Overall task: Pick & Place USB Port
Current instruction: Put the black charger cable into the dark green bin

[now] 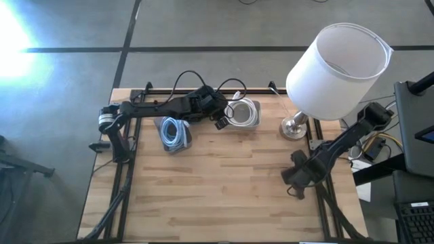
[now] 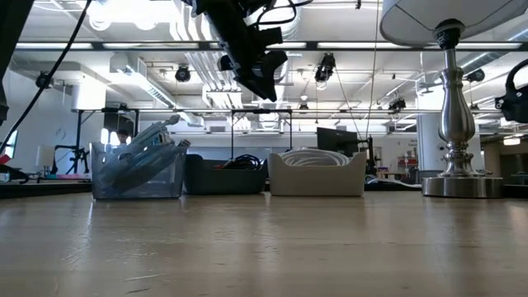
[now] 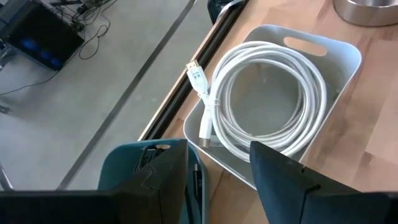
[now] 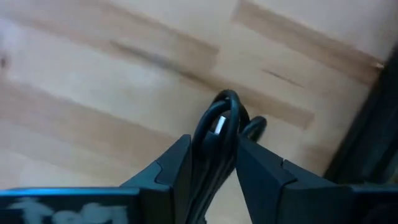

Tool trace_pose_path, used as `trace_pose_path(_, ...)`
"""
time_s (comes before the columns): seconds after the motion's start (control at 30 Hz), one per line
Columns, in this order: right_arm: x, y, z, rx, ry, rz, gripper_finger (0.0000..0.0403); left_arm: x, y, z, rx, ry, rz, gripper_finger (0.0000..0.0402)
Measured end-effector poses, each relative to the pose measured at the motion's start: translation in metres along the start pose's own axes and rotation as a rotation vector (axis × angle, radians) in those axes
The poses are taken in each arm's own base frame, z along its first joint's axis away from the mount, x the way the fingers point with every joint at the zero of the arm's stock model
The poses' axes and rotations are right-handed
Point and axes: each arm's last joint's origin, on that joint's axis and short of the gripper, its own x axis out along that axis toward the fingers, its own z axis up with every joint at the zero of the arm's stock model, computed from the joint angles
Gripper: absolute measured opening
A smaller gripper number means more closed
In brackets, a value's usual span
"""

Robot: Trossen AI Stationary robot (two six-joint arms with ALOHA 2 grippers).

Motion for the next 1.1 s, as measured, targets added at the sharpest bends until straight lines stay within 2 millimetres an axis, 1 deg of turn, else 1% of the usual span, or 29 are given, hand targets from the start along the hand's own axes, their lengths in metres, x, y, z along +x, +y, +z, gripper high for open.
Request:
trace_pose_path(0.1,0.003,0.006,-0.003,-0.089,0.023,0.022,0.0108,0.0,0.0,0.0,0.0,0.0,0.0,0.0177)
trace_pose_path(0.3,0.007,0.015,-0.006,-0.347,0.023,0.071,0.0082,0.0,0.0,0.0,-0.02,0.0,0.0,0.0177)
trace_pose_path(0.53,0.002,0.026,-0.008,-0.488,-0.013,0.161,0.0041,0.0,-0.001,0.0,-0.033,-0.002,-0.031,0.0177)
trace_pose_path(0.67,-0.007,0.034,-0.008,-0.569,-0.064,0.215,0.0039,-0.001,-0.005,0.001,-0.038,-0.006,-0.137,0.0177)
trace_pose_path(0.83,-0.023,0.045,-0.008,-0.688,-0.189,0.268,0.0043,-0.004,-0.015,0.002,-0.038,-0.025,-0.319,0.0177)
trace_pose_path(0.97,-0.042,0.057,-0.007,-0.788,-0.332,0.313,0.0044,-0.003,-0.032,-0.002,-0.04,-0.089,-0.449,0.0177)
trace_pose_path(1.1,-0.063,0.067,-0.006,-0.879,-0.526,0.328,0.0044,-0.001,-0.056,-0.014,-0.044,-0.179,-0.585,0.0177)
